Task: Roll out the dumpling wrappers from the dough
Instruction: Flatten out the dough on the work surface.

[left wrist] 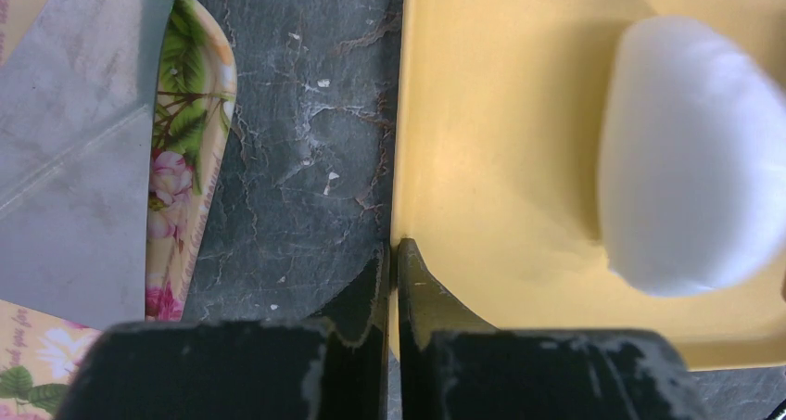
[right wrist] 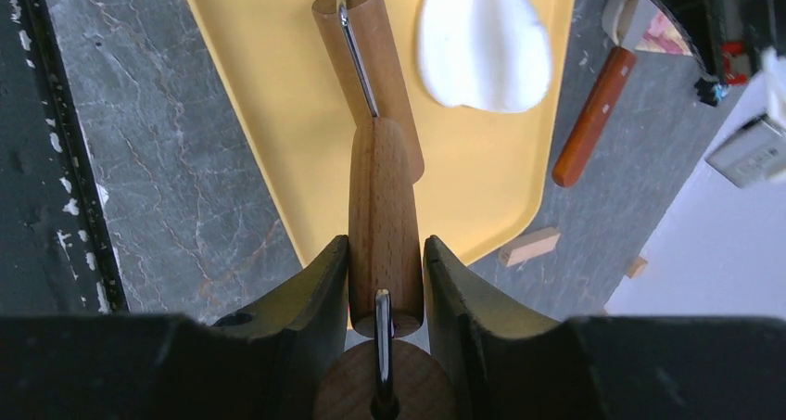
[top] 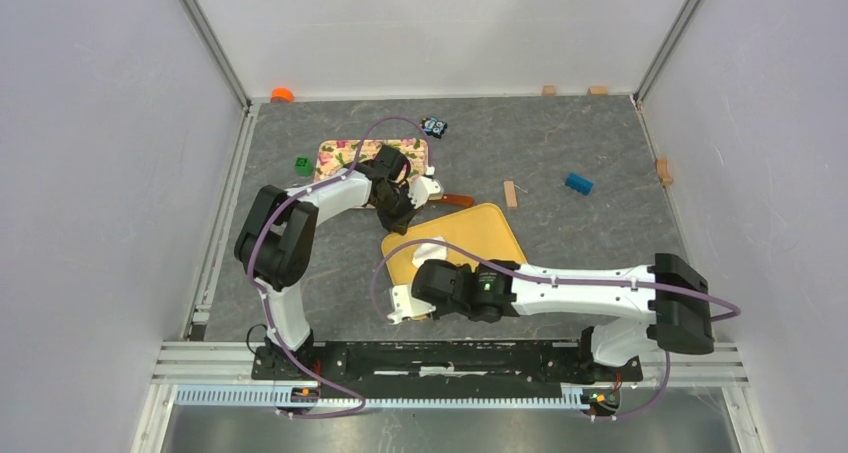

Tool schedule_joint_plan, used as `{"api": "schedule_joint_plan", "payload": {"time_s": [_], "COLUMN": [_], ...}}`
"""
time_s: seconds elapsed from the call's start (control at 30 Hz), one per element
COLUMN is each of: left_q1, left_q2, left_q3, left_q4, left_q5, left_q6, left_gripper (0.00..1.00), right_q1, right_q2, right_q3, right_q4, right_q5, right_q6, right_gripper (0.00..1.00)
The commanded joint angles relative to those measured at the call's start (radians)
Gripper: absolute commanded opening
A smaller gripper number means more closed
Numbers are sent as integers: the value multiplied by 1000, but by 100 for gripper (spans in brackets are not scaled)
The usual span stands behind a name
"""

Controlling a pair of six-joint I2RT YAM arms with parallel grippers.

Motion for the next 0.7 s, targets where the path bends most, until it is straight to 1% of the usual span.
{"api": "schedule_joint_plan", "payload": {"time_s": [0.0, 0.1, 0.17, 0.27, 0.3, 0.37, 0.43, 0.53, 0.67], "left_q1": [-1, -2, -2, -1, -1, -2, -1, -2, 10], "left_q2": [79, 70, 62, 56, 55, 51, 47, 46, 55], "left_q3": [-35, -40, -42, -42, -42, -42, -45, -46, -38], "left_q4": [7, 7, 7, 2, -2, -7, -6, -7, -32], "left_q5": [-26, -21, -9, 0, 0, 9, 25, 53, 84], "left_q6": [-17, -17, -20, -30, -34, -47, -60, -92, -135], "left_gripper": [2, 2, 2, 2, 2, 2, 2, 2, 2], "right_q1": [-33, -90, -120, -142, -146, -156, -171, -180, -180], "right_q2": [-83, -103, -97, -53, -40, -34, -34, -31, -68], "right_q3": [58, 79, 135, 294, 332, 379, 397, 407, 318], "right_q4": [-12, 1, 11, -20, -29, -19, 0, 12, 101], "right_q5": [92, 153, 141, 129, 117, 82, 56, 73, 39], "right_q6": [43, 85, 137, 303, 377, 476, 549, 618, 710], "right_gripper": [0, 0, 0, 0, 0, 0, 0, 0, 0]}}
